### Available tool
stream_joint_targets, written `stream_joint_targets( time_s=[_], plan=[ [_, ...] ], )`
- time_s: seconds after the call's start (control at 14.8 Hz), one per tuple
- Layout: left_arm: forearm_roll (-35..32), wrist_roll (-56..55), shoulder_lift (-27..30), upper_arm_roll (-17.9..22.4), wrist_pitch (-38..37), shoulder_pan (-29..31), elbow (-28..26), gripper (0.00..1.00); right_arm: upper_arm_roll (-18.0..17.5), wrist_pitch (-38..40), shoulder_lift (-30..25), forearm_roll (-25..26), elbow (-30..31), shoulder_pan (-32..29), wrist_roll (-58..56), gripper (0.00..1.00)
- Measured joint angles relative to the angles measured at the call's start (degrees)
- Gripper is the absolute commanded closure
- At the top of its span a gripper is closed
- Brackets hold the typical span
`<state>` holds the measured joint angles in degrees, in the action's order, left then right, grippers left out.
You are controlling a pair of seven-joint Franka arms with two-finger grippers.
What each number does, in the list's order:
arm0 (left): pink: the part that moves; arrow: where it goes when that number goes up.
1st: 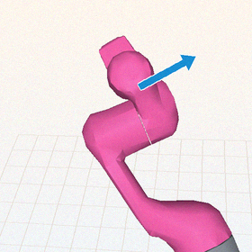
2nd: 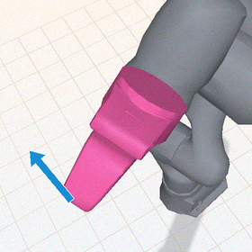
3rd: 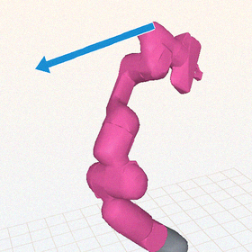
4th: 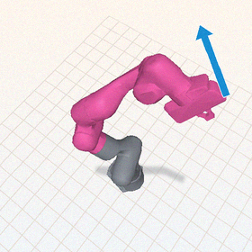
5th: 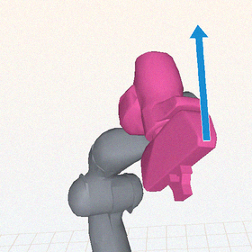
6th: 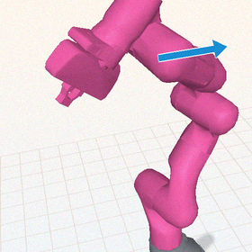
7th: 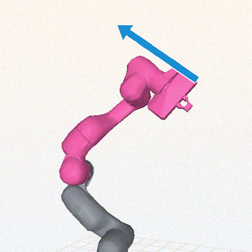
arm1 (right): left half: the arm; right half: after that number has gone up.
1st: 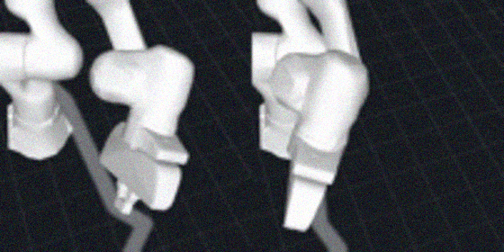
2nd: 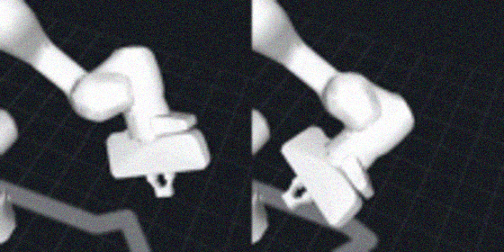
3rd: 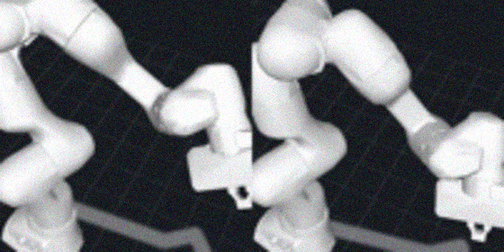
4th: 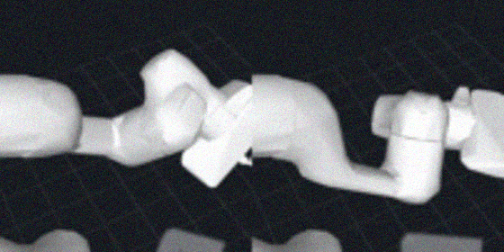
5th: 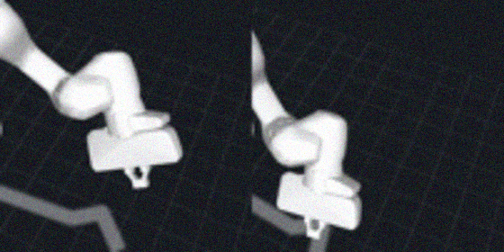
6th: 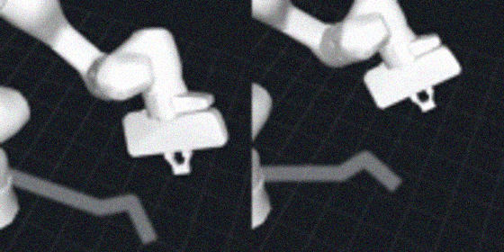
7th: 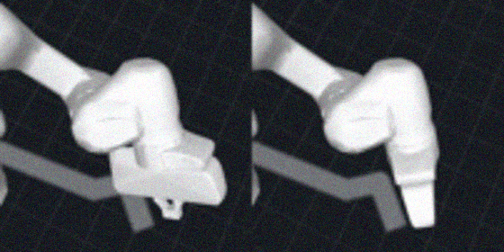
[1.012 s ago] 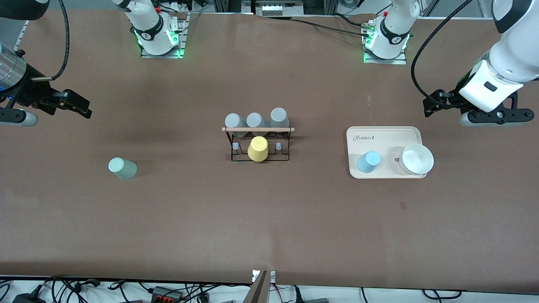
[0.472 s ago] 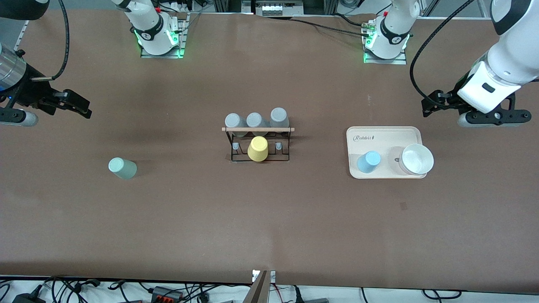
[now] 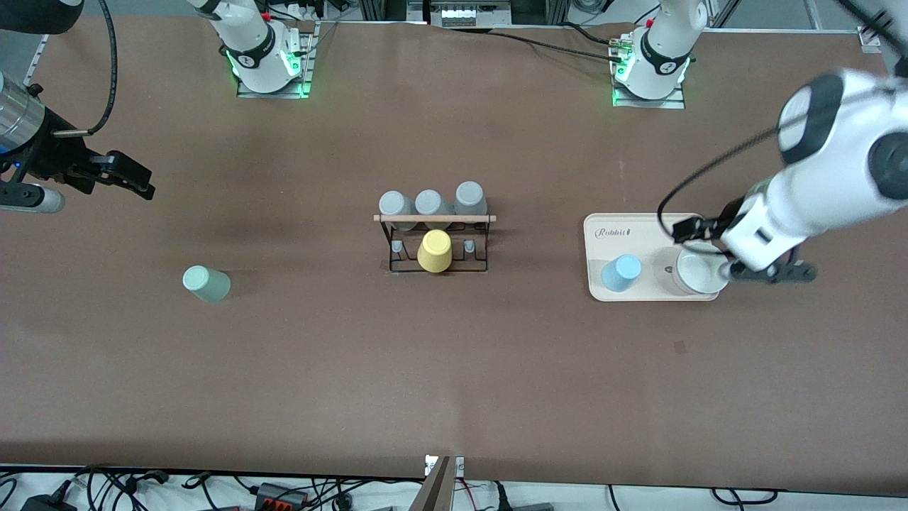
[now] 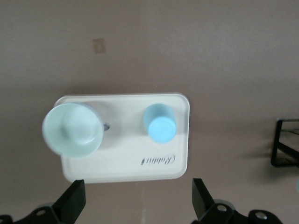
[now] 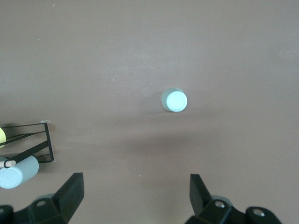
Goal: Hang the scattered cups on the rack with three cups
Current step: 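Reach the left gripper down to the light-blue cup and grasp it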
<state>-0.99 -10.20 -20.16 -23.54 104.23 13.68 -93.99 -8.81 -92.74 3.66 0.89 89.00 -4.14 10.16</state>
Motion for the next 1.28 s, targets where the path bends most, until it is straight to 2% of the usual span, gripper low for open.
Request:
stream_joint_targets(
  time_s=[0.2, 0.34, 0.61, 1.21, 1.28],
  plan=[
    [-1.84, -0.04, -8.81, -0.01, 3.43, -1.56, 0.59, 0.0, 0.0, 0.0, 0.0, 0.0, 0.09, 0.0, 0.0, 0.0],
    [-3.73, -0.05, -11.89, -0.01, 5.56, -2.45, 0.28, 0.0, 0.0, 0.0, 0.0, 0.0, 0.21, 0.0, 0.0, 0.0],
    [-6.63, -0.05, -12.95, -0.01, 12.76, -3.03, -4.58, 0.0, 0.0, 0.01, 0.0, -0.01, 0.29, 0.0, 0.0, 0.0],
    [-7.67, -0.8, -13.94, 0.09, 15.71, -4.79, -8.61, 0.0, 0.0, 0.01, 0.0, -0.01, 0.29, 0.0, 0.0, 0.0],
    [-7.67, -0.84, -14.1, 0.15, 15.92, -4.75, -8.79, 0.08, 0.0, 0.01, 0.0, -0.01, 0.29, 0.0, 0.0, 0.0]
  ],
)
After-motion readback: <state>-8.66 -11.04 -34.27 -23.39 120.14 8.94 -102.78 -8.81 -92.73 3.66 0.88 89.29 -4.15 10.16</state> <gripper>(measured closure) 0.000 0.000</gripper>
